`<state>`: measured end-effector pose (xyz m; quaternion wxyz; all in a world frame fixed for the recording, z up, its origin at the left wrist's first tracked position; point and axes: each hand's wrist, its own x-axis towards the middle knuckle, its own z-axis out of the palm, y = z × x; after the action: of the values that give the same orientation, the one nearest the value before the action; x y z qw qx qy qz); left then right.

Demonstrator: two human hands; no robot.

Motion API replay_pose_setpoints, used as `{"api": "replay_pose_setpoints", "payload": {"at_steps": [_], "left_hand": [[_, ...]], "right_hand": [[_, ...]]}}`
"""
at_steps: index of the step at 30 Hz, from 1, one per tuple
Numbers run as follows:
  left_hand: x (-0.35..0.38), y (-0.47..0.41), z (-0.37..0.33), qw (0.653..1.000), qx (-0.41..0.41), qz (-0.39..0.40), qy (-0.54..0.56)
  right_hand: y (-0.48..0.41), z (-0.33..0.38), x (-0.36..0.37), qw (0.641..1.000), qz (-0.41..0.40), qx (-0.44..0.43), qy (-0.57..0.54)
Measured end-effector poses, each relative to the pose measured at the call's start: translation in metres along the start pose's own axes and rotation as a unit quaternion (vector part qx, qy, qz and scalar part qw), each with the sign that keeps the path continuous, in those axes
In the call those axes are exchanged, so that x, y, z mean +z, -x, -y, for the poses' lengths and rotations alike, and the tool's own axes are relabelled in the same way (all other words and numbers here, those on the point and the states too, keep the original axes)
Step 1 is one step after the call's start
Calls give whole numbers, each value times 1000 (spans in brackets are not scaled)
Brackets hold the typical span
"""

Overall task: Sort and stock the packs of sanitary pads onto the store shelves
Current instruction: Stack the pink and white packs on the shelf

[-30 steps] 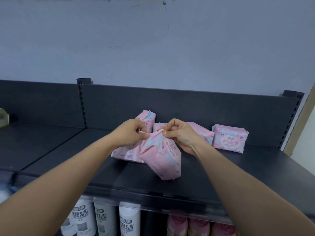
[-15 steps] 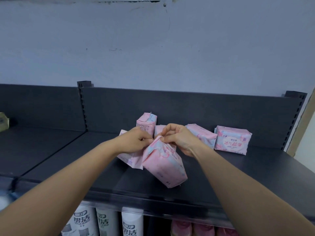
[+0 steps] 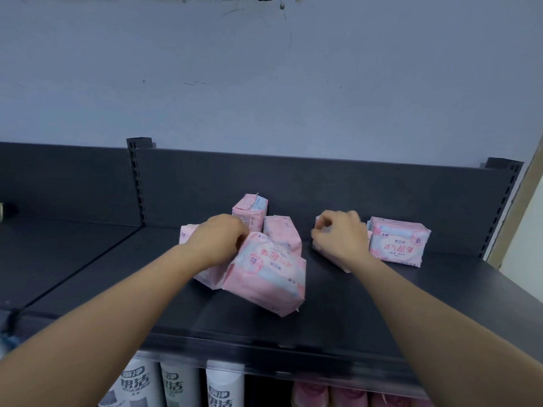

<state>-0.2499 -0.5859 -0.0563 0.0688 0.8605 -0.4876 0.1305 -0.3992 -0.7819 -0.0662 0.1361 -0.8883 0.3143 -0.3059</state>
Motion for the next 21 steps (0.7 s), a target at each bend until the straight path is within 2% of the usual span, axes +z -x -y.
{"api": "replay_pose_setpoints", "payload": {"at_steps": [2, 5, 8, 11, 13, 17, 19, 21], "left_hand": [[3, -6, 3, 1000, -7, -21, -4], [8, -17, 6, 998, -14, -54, 31], [12, -31, 6, 995, -22, -63, 69], [18, -44, 6, 993, -39, -39, 103], [24, -50, 8, 994, -50, -39, 90], [21, -57, 17, 993, -39, -62, 96], [14, -57, 22, 997, -19, -52, 63], [10, -56, 24, 999, 13, -52, -1]], "right_hand": [[3, -15, 3, 994, 39, 43, 96], [7, -33, 4, 990, 87, 76, 82], [4, -48, 4, 998, 40, 29, 39], [0, -63, -1, 998, -13, 61, 28], [-3, -72, -4, 997, -10, 63, 42], [-15, -82, -11, 995, -24, -6, 101], [-21, -89, -13, 991, -46, -14, 128], [-29, -101, -17, 996, -33, 44, 74]]}}
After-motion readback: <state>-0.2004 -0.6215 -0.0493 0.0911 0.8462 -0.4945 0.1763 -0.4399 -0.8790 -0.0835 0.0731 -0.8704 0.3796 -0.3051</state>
